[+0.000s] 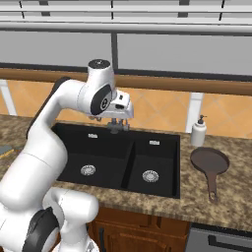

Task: Pick the pan and sponge and place them into the sink. Then turn on the water.

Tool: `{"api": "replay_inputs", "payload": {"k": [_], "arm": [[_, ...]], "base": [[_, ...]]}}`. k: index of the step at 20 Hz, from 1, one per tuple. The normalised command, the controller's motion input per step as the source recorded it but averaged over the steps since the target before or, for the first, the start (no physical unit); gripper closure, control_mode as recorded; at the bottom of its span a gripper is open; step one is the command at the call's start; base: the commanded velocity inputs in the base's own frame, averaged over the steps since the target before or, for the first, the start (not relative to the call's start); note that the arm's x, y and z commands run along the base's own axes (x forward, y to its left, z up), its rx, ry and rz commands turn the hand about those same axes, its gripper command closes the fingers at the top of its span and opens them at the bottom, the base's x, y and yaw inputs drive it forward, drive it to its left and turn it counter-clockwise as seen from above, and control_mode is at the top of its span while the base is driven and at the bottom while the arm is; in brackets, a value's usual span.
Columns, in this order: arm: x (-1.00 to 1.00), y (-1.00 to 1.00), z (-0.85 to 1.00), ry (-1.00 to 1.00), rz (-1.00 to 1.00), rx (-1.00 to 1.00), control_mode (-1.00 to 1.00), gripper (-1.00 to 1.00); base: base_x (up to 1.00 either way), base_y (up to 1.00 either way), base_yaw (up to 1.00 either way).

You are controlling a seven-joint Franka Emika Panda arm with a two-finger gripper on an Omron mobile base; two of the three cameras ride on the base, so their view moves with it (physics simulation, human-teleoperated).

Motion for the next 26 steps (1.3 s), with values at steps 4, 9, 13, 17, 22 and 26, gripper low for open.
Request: {"api": "replay_inputs", "payload": {"k": [4, 9, 13, 17, 22, 26], "arm": [[0.17, -1.0, -0.36, 0.0, 0.0, 0.0, -1.0, -1.0], [0.45, -1.0, -0.41, -0.01, 0.0, 0.0, -1.0, -1.0], [0.24, -1.0, -0.51, -0.03, 0.0, -0.04, -1.0, -1.0], [0.0, -0.76, -0.58, -0.04, 0.0, -0.08, -1.0, -1.0], [0.0, -0.49, -0.32, 0.0, -0.03, -0.07, -1.0, -1.0], [0.0, -0.29, -0.13, 0.0, -0.07, -0.07, -1.0, -1.0]], "base": [[0.0, 0.0, 0.0], [0.0, 0.0, 0.0], [0.0, 0.0, 0.0], [0.0, 0.0, 0.0], [0.0, 0.0, 0.0], [0.0, 0.0, 0.0]]}}
